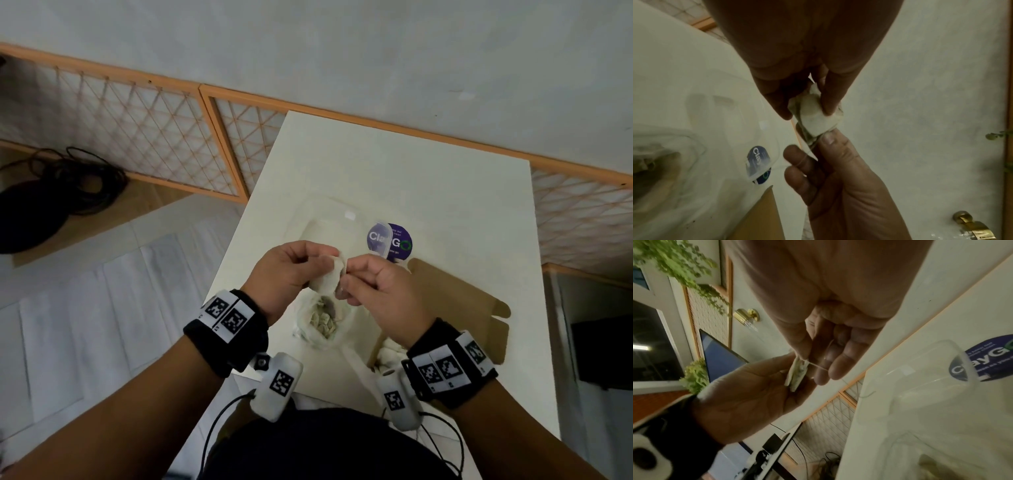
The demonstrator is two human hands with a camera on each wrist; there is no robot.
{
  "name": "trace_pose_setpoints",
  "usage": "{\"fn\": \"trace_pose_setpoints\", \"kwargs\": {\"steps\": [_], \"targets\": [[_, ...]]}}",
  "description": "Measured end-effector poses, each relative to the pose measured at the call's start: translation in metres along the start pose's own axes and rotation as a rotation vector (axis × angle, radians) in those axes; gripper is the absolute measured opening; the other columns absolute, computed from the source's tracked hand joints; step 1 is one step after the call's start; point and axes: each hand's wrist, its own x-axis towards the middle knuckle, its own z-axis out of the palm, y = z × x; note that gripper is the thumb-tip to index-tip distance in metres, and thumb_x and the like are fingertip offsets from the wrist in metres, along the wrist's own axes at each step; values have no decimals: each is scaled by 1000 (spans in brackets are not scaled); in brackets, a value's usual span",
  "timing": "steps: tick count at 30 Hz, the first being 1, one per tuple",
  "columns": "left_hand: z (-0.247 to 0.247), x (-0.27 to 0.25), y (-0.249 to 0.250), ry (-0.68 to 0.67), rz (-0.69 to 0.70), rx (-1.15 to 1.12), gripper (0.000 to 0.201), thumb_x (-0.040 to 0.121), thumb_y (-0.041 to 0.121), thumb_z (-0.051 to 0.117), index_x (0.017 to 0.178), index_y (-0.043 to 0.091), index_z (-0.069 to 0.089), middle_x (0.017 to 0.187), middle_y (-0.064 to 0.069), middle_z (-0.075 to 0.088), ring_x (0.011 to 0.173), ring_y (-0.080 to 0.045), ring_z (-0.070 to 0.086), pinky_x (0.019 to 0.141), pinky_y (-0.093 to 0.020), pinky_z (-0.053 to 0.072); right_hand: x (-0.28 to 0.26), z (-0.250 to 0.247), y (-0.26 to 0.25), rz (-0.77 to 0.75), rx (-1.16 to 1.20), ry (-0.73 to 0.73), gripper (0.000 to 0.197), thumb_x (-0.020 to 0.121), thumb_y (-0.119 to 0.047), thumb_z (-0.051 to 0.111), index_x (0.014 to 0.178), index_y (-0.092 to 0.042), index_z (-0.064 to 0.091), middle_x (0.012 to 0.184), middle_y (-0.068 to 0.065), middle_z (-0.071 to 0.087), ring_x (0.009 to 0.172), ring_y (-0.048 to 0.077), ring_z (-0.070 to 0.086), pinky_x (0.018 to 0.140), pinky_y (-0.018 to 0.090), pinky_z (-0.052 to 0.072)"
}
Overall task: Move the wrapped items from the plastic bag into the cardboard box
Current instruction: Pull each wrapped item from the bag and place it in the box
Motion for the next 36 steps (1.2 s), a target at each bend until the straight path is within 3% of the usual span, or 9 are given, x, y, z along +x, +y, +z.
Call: {"fn": "trace_pose_setpoints", "kwargs": {"steps": [6,11,14,18,21,25,30,34,36], "targets": [[-23,-7,-6,46,-30,-55,15,92,-5,68,97,8,73,93,-10,76,85,-23,70,75,-29,60,18,1,63,79,-457,-85,9,96,-28,69,105,-26,73,96,-10,77,89,5,71,85,31,57],[-40,-13,-11,79,-55,-57,18,92,-5,68,105,6,74,104,-25,74,94,-35,69,86,-38,57,34,13,104,80,-755,-201,20,99,-28,60,113,-26,75,109,-3,73,93,14,65,87,34,54],[-44,-17,-11,89,-74,-35,20,93,-4,66,106,8,75,113,-31,72,95,-33,69,82,-32,57,46,27,113,19,-970,-349,25,101,-33,54,117,-28,72,108,3,66,99,25,63,89,41,53],[-47,-19,-13,105,-79,-4,20,95,-3,65,103,11,76,101,-17,75,89,-27,69,77,-31,55,57,47,121,-43,-1178,-444,30,100,-41,52,123,-29,68,116,3,63,101,28,62,89,40,52],[-50,-20,-14,128,-78,37,19,95,-1,66,98,14,77,97,-12,76,87,-24,68,79,-36,51,60,57,127,-66,-1256,-421,28,101,-39,51,116,-23,68,117,4,65,101,29,64,85,40,52],[-54,-20,-13,140,-73,37,13,94,-2,66,100,6,74,90,-13,76,75,-23,71,73,-34,52,58,52,129,-23,-1161,-343,20,102,-33,51,105,-21,67,108,1,64,96,26,62,83,38,52],[-57,-17,-14,145,-68,39,12,91,-1,70,101,5,72,90,-15,74,73,-27,69,72,-34,53,41,28,114,46,-869,-216,8,98,-29,61,95,-24,67,95,-7,62,82,13,59,72,27,44],[-59,-15,-20,132,-91,88,42,79,17,76,120,14,66,96,-13,75,83,-28,71,78,-36,54,18,6,80,48,-553,-75,6,94,-27,67,89,-30,66,90,-13,68,82,5,64,74,27,52],[-57,-16,-23,98,-104,126,42,81,16,76,121,12,66,94,-14,75,82,-26,70,75,-32,54,8,-5,59,60,-416,-40,9,94,-25,67,88,-30,66,93,-13,72,87,6,67,78,29,56]]}}
